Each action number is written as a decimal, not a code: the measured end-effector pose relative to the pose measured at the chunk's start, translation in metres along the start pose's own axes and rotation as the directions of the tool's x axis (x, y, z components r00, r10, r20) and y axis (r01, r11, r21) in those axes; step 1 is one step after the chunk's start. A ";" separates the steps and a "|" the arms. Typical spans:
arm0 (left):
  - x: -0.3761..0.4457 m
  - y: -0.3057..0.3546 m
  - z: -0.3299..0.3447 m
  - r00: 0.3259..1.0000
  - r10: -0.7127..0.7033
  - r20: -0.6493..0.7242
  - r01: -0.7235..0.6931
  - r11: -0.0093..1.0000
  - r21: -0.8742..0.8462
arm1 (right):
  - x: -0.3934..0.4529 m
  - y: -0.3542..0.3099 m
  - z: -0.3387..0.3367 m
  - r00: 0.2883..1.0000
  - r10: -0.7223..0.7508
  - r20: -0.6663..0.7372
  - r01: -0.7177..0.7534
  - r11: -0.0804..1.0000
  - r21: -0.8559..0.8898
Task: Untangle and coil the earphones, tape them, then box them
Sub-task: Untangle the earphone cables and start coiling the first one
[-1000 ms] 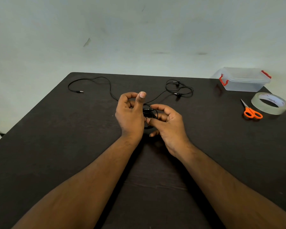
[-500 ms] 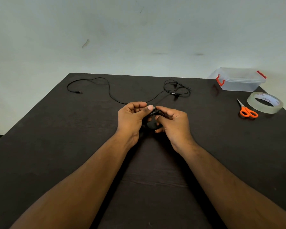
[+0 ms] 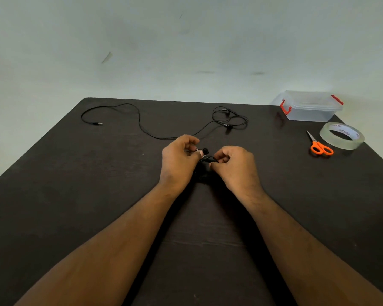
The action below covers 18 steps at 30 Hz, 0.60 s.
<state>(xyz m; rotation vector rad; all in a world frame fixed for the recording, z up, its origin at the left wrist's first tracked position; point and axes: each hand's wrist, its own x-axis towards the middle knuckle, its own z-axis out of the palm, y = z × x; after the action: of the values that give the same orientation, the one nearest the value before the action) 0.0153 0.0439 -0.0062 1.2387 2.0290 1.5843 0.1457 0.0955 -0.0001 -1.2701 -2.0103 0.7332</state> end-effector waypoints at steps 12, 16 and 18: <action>0.005 0.004 0.004 0.992 0.012 0.123 -0.046 0.960 0.276 | 0.006 0.001 -0.004 0.994 -0.049 0.100 0.080 0.940 -0.331; 0.001 0.006 0.004 0.994 0.032 0.100 -0.060 0.957 0.284 | 0.006 0.002 -0.005 0.994 -0.050 0.099 0.077 0.952 -0.297; 0.002 0.005 0.003 0.996 0.037 0.076 -0.057 0.957 0.285 | 0.005 0.002 -0.004 0.992 -0.060 0.108 0.090 0.950 -0.298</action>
<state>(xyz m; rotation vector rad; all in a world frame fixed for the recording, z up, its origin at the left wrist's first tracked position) 0.0184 0.0478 -0.0022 1.4293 2.2585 1.2770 0.1486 0.1018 0.0021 -1.3397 -2.3043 0.4699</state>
